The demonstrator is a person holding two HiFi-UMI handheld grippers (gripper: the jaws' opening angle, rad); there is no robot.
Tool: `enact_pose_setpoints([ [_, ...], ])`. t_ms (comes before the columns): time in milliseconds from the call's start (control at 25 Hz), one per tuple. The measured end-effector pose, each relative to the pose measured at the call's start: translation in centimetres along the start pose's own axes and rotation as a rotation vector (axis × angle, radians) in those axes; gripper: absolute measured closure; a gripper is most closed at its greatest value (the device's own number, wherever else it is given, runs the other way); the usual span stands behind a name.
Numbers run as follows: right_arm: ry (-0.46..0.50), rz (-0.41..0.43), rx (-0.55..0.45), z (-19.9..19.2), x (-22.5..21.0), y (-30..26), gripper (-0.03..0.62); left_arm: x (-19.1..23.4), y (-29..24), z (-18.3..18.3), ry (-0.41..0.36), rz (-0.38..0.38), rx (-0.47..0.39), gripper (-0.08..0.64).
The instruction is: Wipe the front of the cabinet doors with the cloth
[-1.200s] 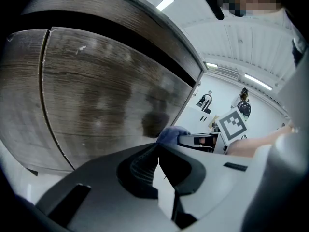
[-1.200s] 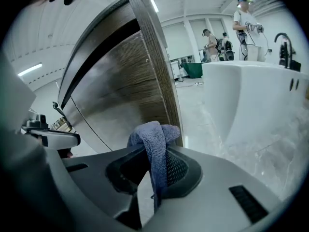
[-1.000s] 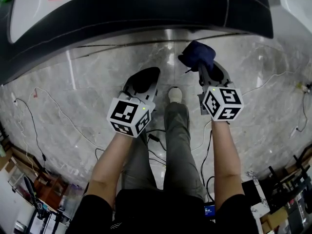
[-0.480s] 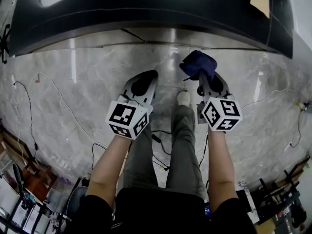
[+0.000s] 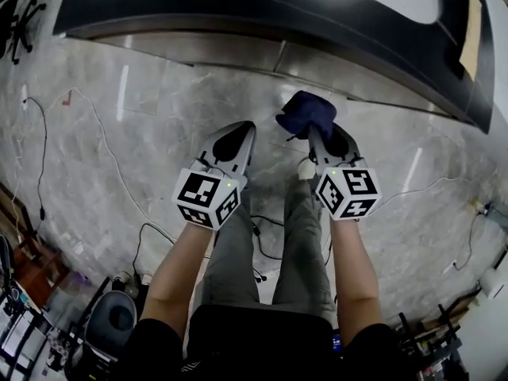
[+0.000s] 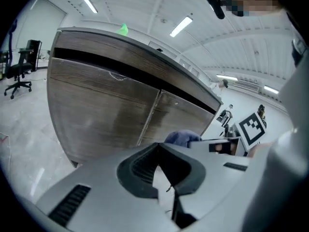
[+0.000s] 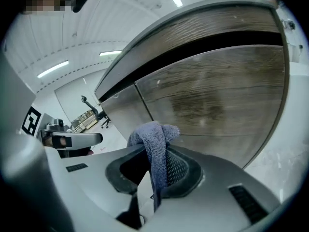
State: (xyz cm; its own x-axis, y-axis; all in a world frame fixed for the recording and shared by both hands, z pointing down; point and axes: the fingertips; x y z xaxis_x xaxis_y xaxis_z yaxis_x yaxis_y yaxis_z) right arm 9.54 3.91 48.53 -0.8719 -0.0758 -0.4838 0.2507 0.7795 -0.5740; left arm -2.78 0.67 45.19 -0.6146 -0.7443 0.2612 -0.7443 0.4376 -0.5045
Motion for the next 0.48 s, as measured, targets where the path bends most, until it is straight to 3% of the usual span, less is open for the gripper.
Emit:
enact_pose_setpoints([
  [480,0.124,0.167,0.092,-1.5,12.0,-5.5,0.522,9.7,9.4,-0.9,0.103,0.219,-0.071,0.552],
])
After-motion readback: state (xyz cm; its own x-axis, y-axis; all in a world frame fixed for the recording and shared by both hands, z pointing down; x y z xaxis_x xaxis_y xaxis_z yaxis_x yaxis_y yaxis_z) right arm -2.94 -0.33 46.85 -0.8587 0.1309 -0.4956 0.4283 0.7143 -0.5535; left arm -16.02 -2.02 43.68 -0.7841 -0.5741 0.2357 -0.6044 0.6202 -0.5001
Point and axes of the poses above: the fingertips, and each gripper's own axes: y backward along the fingers, x to its left, z out of its top, and after that the axes turned 9 degrees about -y, right-handed
